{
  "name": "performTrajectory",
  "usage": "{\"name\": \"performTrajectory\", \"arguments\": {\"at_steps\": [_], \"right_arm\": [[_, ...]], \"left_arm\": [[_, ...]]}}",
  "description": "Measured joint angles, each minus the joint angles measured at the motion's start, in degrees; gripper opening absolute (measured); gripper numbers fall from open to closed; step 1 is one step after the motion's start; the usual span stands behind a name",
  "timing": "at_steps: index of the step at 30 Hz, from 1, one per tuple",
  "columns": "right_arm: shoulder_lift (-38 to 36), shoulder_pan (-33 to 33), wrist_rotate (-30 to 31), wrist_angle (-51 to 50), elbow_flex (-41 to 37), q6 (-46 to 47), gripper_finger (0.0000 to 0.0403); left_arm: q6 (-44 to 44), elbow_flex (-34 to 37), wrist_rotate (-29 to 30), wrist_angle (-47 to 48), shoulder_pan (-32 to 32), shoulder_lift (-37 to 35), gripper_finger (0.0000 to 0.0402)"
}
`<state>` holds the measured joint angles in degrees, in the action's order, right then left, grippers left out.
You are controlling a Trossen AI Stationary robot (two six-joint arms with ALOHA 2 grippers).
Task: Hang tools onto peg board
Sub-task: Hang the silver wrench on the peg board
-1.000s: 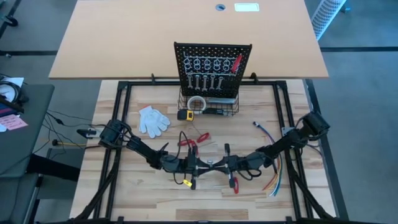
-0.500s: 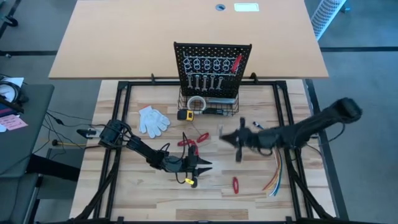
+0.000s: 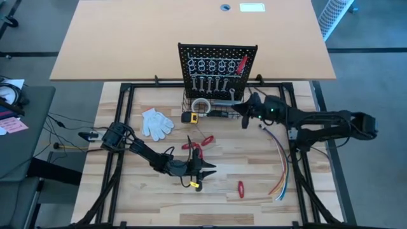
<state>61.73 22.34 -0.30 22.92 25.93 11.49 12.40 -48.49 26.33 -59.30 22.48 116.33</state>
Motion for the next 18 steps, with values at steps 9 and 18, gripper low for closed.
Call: {"name": "performTrajectory", "arguments": {"at_steps": [9,18], "right_arm": [[-1.05,7.62,-9.82,4.41,-3.83,0.55,0.0015],[-0.52,12.41,-12.72,6.49,-3.82,0.52,0.0016]], "left_arm": [[0.26,0.0,0.08,0.41,-0.04,0.0,0.0095],[0.27,0.0,0.08,0.36,-0.06,0.0,0.0095]]}}
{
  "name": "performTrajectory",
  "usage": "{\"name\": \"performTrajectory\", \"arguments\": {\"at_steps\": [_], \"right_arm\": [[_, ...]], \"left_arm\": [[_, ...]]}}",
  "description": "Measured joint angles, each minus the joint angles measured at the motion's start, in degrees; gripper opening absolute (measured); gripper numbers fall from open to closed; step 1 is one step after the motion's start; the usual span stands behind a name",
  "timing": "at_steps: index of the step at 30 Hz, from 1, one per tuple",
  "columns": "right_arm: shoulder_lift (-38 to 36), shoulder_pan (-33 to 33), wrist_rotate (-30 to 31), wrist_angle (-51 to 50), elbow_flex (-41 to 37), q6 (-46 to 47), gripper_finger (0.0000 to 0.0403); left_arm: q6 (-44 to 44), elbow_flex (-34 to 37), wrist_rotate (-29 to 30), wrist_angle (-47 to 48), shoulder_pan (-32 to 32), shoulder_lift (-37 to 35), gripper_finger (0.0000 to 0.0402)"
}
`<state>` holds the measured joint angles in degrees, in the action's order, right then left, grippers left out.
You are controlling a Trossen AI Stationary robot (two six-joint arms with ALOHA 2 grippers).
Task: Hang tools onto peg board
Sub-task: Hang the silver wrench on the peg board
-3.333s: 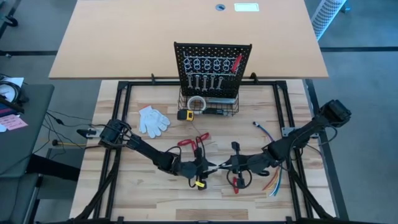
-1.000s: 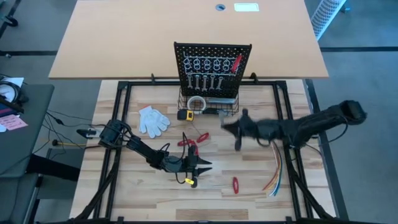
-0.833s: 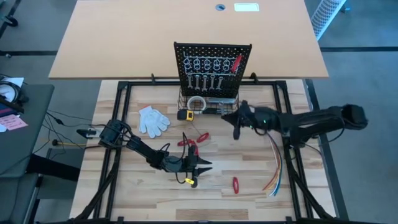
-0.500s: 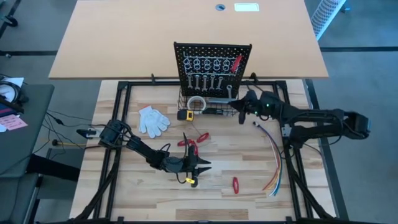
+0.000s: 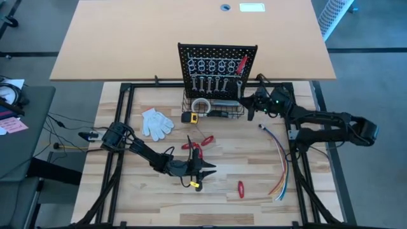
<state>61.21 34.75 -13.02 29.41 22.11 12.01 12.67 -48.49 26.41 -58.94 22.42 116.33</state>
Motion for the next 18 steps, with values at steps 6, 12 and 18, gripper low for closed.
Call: {"name": "performTrajectory", "arguments": {"at_steps": [6,12,18], "right_arm": [[1.99,1.4,-4.95,2.03,0.11,0.52,0.0015],[10.75,1.71,-7.36,9.59,0.96,3.42,0.0015],[14.13,3.16,-8.41,10.76,2.42,3.58,0.0015]], "left_arm": [[0.01,0.0,0.0,0.04,-0.71,0.0,0.0095],[0.42,0.0,0.0,0.44,-1.12,0.0,0.0095],[0.46,0.0,0.0,1.41,-1.1,0.0,0.0095]]}}
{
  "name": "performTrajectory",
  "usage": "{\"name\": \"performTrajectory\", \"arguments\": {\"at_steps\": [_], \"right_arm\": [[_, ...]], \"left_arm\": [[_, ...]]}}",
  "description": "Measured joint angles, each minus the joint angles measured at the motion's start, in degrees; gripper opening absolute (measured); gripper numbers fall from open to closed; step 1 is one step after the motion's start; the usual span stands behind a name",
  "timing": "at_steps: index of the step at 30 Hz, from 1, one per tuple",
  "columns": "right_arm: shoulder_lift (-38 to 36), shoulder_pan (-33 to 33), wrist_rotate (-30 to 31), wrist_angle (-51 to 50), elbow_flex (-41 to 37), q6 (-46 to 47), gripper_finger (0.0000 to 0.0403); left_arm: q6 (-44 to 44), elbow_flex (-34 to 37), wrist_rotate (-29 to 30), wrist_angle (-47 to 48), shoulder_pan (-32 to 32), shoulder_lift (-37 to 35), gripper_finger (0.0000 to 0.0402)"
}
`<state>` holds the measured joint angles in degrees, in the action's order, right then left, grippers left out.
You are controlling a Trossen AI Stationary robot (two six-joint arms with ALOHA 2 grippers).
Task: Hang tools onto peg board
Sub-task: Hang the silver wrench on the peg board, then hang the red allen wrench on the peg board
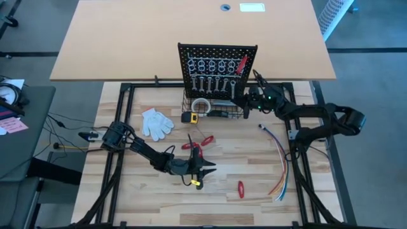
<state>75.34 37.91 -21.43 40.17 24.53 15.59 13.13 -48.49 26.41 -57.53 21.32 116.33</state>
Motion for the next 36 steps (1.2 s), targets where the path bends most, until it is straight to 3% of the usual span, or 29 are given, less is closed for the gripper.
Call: {"name": "performTrajectory", "arguments": {"at_steps": [17,22,30,36], "right_arm": [[-0.05,4.13,-0.3,0.58,0.0,4.19,0.0028],[-0.05,4.2,0.28,0.41,0.0,4.21,0.0067],[-2.29,4.2,0.33,-3.93,0.0,0.93,0.0165],[-10.13,5.81,0.58,-14.08,0.0,0.14,0.0183]], "left_arm": [[0.86,0.0,-0.01,0.18,0.0,0.0,0.0095],[0.85,0.0,-0.02,0.19,0.0,0.0,0.0095],[0.85,0.0,-0.02,0.19,0.0,0.0,0.0095],[0.86,0.0,-0.04,0.2,0.03,0.0,0.0095]]}}
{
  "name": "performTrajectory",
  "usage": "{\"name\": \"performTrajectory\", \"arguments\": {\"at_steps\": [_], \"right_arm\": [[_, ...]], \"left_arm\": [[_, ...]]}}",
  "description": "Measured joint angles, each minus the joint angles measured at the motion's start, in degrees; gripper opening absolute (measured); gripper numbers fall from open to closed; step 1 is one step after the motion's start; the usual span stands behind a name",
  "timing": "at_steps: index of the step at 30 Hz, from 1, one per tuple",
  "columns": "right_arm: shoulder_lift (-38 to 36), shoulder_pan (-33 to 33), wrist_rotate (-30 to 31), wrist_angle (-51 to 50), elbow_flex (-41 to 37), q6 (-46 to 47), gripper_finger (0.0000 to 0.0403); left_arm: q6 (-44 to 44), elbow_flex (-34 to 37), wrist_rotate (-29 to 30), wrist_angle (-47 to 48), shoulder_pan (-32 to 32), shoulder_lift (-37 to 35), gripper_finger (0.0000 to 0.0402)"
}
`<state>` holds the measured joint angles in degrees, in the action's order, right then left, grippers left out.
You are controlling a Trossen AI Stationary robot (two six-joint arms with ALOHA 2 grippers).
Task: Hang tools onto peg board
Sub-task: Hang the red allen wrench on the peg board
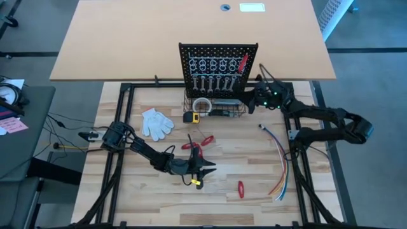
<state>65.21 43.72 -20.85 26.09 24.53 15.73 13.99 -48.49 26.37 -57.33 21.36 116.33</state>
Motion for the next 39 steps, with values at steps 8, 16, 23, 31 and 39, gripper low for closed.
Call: {"name": "performTrajectory", "arguments": {"at_steps": [8,16,23,31,39], "right_arm": [[-11.02,-5.79,2.44,-8.5,0.0,-5.88,0.017],[-16.94,-28.32,9.43,-7.89,0.0,-23.92,0.0161],[-17.42,-55.37,13.61,-15.35,-0.02,-24.48,0.0159],[-9.03,-80.6,17.73,-10.68,-0.04,-10.13,0.0159],[6.24,-85.1,17.78,-8.92,-0.04,8.48,0.0159]], "left_arm": [[-0.01,0.0,-0.02,-0.01,0.01,0.0,0.0095],[-3.74,-0.35,0.02,0.21,1.36,0.0,0.0095],[-11.9,-5.99,3.04,8.79,4.95,0.0,0.0095],[-11.65,-11.09,6.64,19.89,4.42,-0.02,0.0095],[-11.07,-11.15,6.64,20.67,4.23,-0.04,0.0095]]}}
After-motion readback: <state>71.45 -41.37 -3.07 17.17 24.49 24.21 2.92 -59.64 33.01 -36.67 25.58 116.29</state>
